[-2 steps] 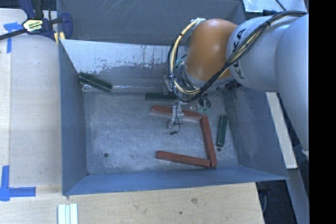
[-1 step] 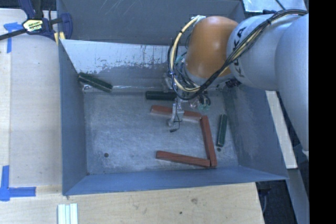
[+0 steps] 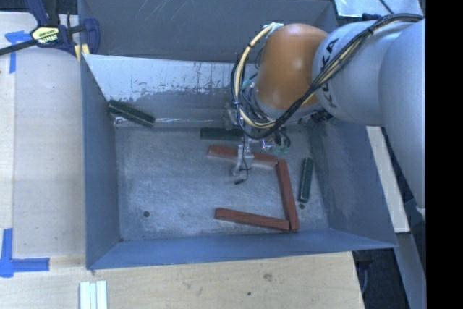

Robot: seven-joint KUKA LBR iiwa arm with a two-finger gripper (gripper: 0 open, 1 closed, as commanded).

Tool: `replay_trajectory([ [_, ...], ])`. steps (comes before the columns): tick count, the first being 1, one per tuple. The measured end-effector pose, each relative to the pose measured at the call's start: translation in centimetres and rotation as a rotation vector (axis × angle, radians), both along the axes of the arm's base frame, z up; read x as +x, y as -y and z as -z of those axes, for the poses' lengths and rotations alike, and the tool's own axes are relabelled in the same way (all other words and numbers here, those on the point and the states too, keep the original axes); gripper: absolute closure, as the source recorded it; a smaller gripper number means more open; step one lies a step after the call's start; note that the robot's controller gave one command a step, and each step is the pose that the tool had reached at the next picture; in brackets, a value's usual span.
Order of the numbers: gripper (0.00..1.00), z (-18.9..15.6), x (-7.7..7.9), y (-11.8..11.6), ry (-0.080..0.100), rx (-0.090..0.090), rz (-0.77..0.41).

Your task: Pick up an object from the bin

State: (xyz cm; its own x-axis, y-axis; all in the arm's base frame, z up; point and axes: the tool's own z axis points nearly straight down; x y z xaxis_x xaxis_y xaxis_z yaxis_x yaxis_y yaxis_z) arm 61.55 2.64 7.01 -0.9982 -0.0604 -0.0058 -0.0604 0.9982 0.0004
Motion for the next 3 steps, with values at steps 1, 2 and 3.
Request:
replay_trajectory([
  [1,0.00,-0.35,0.47,0.01,0.005,0.000,0.002],
  [2,1.00,-0.10,0.13,0.03,-0.001,0.000,0.002],
  [3,1.00,-0.10,0.14,0.03,-0.001,0.000,0.002],
])
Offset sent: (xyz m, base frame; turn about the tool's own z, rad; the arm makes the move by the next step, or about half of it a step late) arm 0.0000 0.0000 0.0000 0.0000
